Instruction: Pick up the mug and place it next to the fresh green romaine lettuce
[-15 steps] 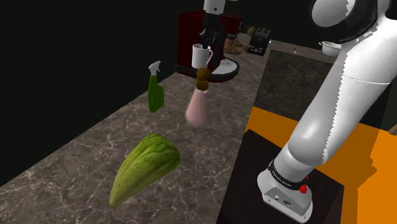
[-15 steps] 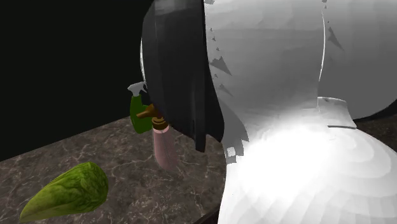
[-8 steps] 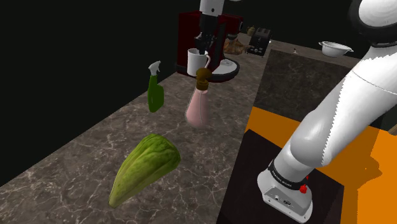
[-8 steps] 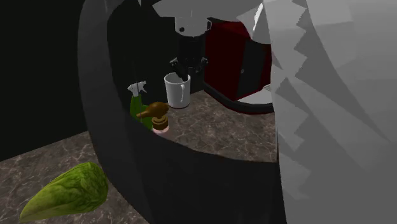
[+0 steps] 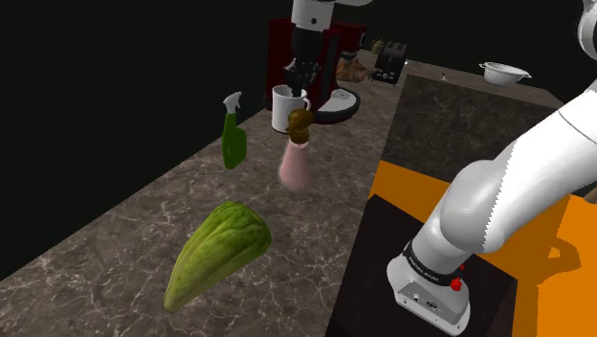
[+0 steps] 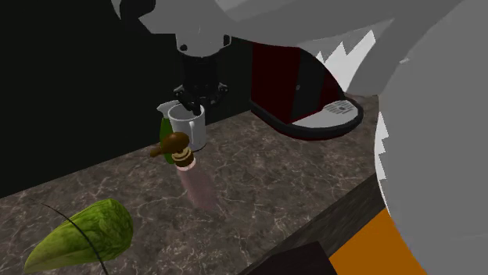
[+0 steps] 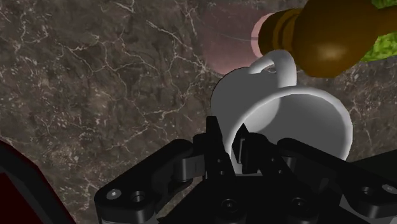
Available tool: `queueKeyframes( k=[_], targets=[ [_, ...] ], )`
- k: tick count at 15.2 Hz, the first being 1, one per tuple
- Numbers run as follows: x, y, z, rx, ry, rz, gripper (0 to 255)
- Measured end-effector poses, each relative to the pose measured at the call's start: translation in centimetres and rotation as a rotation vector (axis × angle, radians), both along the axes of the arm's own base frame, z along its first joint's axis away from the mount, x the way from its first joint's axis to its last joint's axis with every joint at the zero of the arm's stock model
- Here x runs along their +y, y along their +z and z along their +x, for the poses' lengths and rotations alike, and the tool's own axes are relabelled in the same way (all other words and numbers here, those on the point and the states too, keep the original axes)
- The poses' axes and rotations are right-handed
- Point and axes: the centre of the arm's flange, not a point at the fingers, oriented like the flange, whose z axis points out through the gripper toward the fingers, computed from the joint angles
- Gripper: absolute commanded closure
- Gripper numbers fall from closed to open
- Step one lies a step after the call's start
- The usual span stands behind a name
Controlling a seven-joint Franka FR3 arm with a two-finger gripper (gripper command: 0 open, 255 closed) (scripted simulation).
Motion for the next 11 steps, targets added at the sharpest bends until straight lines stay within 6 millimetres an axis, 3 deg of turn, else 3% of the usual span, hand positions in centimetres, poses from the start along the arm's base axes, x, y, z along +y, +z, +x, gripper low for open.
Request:
queueKeyframes(
  k=[11],
  targets=[
    [12.5, 0.2, -7.5, -0.001, 0.0, -0.001, 255]
  ],
)
